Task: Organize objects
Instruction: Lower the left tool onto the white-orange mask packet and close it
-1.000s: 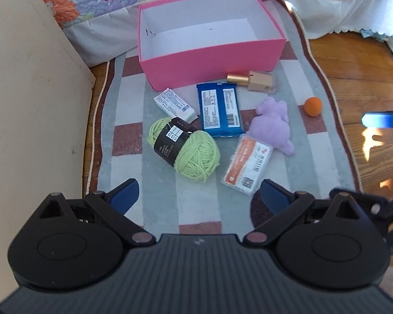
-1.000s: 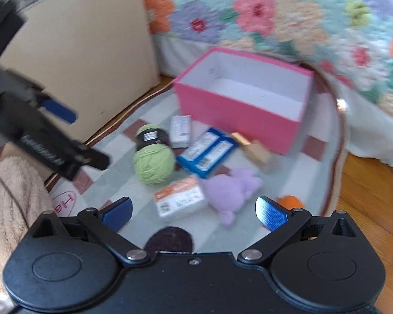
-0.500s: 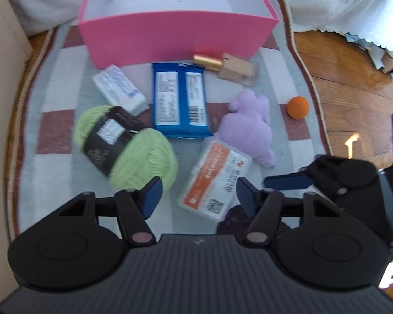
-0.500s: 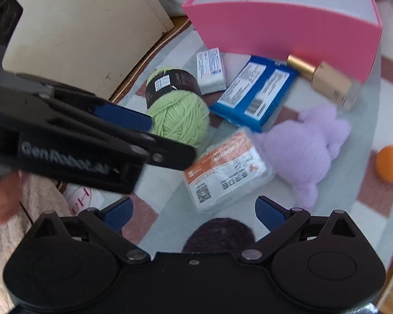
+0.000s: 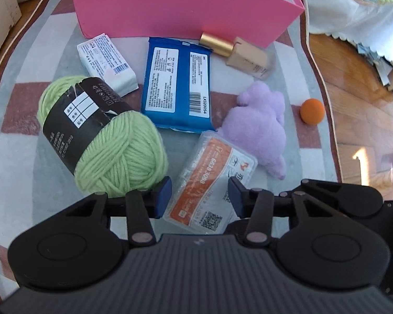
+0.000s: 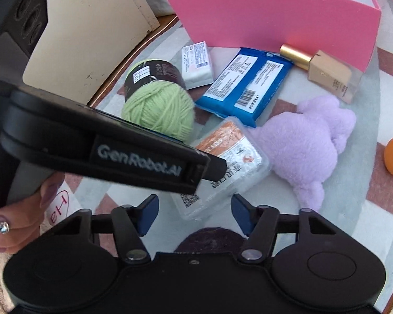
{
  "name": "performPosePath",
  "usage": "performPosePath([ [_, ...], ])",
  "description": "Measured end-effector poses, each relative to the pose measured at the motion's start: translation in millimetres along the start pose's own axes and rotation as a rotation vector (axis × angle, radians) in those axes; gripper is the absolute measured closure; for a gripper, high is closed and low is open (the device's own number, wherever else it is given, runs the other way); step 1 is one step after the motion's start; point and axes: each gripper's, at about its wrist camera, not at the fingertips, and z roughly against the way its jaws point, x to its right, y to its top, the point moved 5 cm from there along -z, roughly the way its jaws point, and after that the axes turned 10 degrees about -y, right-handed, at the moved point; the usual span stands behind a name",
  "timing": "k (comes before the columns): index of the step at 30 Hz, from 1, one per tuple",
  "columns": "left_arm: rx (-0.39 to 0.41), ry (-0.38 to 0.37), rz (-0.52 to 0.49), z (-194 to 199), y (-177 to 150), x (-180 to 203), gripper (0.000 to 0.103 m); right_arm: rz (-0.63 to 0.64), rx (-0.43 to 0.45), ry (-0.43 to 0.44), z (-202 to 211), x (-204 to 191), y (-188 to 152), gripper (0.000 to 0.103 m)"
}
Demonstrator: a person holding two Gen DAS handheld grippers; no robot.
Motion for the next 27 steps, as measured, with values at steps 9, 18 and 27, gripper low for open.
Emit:
performPosePath([
  [9,-0.086,-0.211,0.251,-14,-31,9,0.056,-0.011,-0.033,-0.064,4,18,-15,0.017],
  [18,-0.014,-0.123,0.205,-22,-43,23,0.062,0.087,-0.021,-0.19,-9,13,-37,0.032],
  [27,0.156,-0.131,0.156,35,-26,52,0.062,0.127,0.15,-0.209,43,14,-22,0.033],
])
